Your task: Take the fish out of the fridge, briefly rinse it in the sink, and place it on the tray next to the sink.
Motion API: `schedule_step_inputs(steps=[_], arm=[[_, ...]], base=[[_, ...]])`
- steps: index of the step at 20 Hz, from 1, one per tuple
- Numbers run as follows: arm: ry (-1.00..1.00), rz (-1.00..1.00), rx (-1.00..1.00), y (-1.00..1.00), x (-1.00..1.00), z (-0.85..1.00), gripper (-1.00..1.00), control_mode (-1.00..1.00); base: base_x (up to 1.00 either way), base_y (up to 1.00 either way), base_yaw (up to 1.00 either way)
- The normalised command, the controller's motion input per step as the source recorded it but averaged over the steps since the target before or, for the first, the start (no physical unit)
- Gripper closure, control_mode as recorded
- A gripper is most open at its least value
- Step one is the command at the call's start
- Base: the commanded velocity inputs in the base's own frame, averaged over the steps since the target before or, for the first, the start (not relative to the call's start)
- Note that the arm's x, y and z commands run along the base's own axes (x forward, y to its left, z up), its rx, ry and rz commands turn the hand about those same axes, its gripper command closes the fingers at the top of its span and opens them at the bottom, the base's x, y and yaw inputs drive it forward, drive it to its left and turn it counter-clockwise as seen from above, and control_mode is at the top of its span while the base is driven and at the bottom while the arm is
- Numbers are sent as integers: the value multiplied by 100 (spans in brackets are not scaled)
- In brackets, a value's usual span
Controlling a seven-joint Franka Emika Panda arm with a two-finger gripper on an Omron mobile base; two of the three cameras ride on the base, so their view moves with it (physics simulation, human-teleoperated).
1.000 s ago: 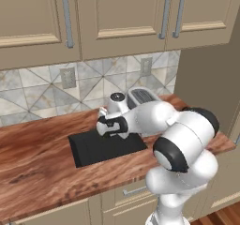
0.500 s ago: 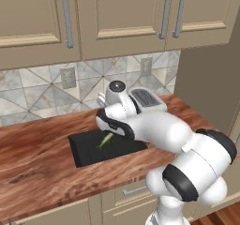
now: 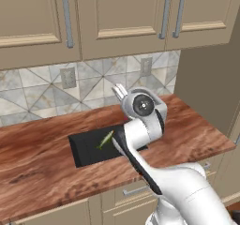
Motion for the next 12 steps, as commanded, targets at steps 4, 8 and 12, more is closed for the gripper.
schedule_step_inputs(steps=[4,8,12], arm=[[-58,-8,12,-49,-100,100,-100,-100],[-41,0,23,-67,-100,100,-100,-100],[-32,0,34,-99,-100,92,-100,-100]], base=[[0,0,0],[0,0,0],[0,0,0]])
